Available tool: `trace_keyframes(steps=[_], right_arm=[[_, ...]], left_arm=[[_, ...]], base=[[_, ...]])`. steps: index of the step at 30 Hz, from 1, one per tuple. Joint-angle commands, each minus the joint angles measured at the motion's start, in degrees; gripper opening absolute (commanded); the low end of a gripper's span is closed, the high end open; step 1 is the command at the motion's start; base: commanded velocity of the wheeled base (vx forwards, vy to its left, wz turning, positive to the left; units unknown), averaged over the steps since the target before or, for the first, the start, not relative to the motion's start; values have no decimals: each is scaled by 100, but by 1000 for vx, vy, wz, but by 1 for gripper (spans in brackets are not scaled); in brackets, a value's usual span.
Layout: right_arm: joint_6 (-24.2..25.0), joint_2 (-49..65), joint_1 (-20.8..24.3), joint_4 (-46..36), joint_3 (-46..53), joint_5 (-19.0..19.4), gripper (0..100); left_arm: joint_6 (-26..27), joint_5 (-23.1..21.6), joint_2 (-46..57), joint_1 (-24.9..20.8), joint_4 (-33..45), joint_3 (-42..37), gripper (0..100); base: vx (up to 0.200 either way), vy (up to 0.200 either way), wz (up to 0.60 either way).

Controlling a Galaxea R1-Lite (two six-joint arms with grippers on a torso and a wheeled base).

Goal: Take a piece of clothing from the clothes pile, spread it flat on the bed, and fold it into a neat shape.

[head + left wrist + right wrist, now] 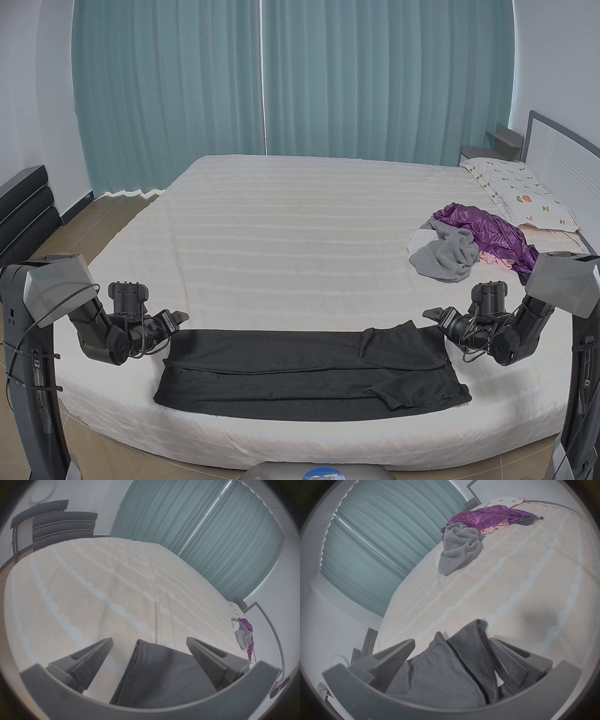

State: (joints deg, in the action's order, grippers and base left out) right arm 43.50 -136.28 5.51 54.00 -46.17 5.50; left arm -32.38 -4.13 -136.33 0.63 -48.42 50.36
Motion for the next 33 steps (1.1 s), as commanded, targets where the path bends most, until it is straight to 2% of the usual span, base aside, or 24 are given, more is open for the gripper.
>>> trace_keyframes(steps=[1, 4, 5, 13, 19, 33], right_arm=[[71, -443, -59, 260, -103, 13, 100], [71, -479, -59, 339, -94, 13, 100], [71, -470, -59, 339, -94, 13, 100], [106, -479, -103, 348, -130, 13, 100], [115, -514, -243, 321, -288, 13, 100], [159, -698, -235, 172, -578, -22, 100]], left_arm=[[21, 0, -351, -63, 78, 308, 100], [39, 9, -430, -125, 61, 378, 100], [47, 9, -430, -134, 61, 369, 0], [-5, 150, -421, -125, -1, 387, 0], [-14, 545, -439, -63, -53, 448, 0], [-67, 554, -570, -81, -141, 475, 0]], base=[[0, 0, 0], [0, 0, 0], [0, 0, 0], [0, 0, 0], [0, 0, 0], [0, 0, 0]])
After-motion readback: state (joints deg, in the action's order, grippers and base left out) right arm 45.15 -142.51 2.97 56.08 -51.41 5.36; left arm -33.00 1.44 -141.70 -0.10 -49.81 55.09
